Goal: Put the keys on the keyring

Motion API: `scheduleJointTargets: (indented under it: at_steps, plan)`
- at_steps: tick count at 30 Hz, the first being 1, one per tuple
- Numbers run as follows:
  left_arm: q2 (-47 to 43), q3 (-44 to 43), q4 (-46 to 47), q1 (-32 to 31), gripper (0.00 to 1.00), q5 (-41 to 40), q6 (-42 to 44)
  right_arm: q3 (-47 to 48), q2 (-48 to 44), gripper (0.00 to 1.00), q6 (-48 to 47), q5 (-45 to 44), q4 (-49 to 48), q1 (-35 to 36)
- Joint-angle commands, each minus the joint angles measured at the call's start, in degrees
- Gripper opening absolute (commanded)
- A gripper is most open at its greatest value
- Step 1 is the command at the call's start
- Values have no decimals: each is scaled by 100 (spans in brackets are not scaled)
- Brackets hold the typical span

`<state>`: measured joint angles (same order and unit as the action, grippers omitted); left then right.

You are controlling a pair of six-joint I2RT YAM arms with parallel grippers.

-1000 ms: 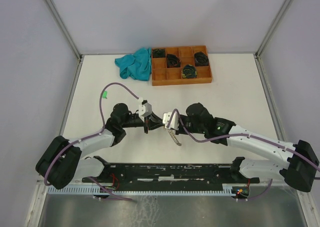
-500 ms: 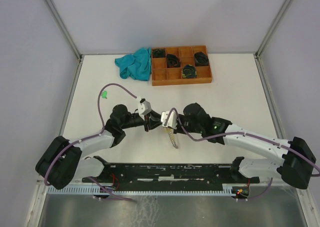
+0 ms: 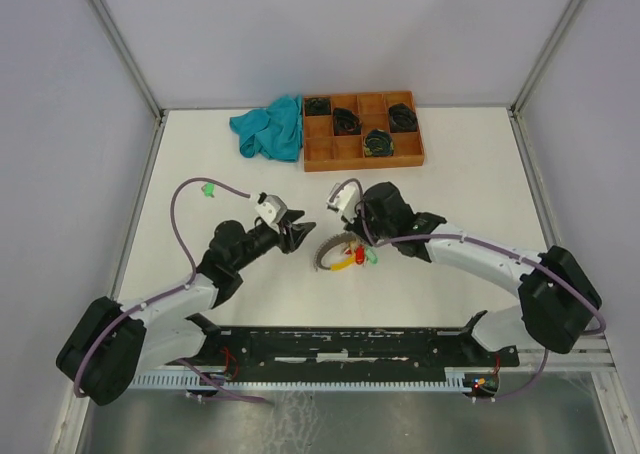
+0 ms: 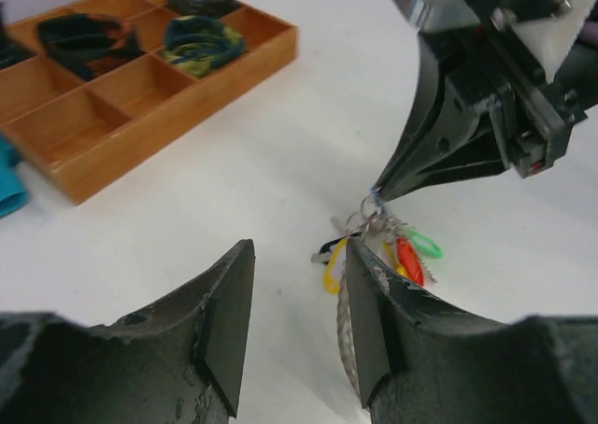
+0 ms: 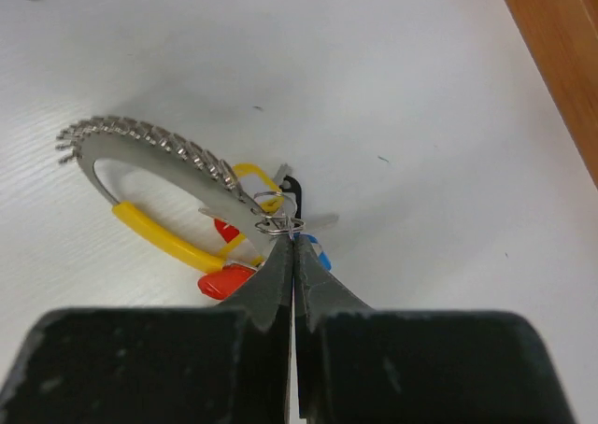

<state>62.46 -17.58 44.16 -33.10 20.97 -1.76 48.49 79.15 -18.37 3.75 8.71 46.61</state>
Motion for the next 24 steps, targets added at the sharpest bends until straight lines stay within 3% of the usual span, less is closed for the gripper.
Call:
scheduleJointTargets:
  at_steps: [1,5,11,17,20,24]
  plan:
    - [-316,171,92,38,52,-1860,-263,508,284,1,1166,-473,-273,-635]
    - [-440,237,23,51,55,-2699,-649,888,950,1,1621,-743,234,-1003]
    - [-581,192,-461,208,65,-3596,-1103,694,1296,3,2030,-1041,-80,-1304]
    - [-827,273,-861,648,74,-3948,-1911,565,1372,21,2777,-1391,-171,-1761]
    - [-1234,343,-1148,725,100,-4192,-2213,291,1082,45,3049,-1447,-314,-1873]
    - [-2082,433,-1590,733,99,-4535,-2379,-66,255,58,3160,-1674,-268,-1894]
